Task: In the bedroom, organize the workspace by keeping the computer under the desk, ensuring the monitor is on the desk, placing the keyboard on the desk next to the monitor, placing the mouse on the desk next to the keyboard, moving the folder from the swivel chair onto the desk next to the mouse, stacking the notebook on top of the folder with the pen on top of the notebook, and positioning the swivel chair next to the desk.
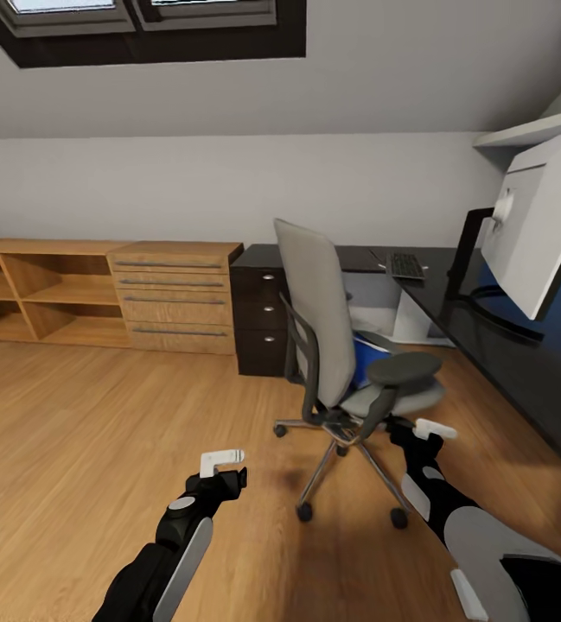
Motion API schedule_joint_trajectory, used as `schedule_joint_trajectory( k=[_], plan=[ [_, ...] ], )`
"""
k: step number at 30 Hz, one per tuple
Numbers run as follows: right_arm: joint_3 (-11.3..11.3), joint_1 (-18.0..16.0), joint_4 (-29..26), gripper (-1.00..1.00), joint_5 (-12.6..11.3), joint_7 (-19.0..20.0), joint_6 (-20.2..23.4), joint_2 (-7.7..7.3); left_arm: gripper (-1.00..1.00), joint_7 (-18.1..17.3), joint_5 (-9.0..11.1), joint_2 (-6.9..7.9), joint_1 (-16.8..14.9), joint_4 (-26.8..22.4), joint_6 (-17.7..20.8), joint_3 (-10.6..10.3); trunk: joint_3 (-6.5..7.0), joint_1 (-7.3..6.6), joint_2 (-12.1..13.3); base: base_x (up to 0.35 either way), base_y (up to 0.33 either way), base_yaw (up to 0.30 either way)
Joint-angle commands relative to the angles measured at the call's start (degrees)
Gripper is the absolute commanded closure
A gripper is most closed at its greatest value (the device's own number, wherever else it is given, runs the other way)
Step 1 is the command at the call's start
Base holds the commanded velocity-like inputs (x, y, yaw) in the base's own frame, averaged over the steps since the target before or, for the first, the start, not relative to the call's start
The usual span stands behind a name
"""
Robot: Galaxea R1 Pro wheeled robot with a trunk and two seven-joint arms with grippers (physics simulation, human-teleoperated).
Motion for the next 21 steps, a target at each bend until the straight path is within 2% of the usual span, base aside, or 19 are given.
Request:
schedule_joint_trajectory(
  k=[1,9,17,21],
  plan=[
    [-0.03,-0.05,0.02,-1.00,-0.15,0.15,-0.20,0.04,-1.00,0.55,0.60,0.02,-0.04,-0.04,0.13,-0.12,0.01,-0.01,-0.02,0.000,0.000,0.193],
    [0.02,-0.03,0.02,-1.00,-0.07,0.15,-0.20,0.16,-1.00,0.60,0.60,0.00,-0.05,-0.04,0.13,-0.12,0.47,-0.01,-0.02,0.000,0.000,0.193],
    [0.02,-0.03,0.08,-1.00,-0.11,0.32,-0.12,0.15,-1.00,0.63,0.60,0.01,-0.04,-0.04,0.13,-0.12,0.55,-0.01,-0.02,0.000,0.000,0.035],
    [0.03,-0.03,0.11,-1.00,-0.07,0.18,-0.14,0.78,-1.00,0.64,0.60,0.02,-0.07,0.02,0.13,-0.12,0.55,-0.01,-0.02,0.000,0.000,0.166]
  ],
)
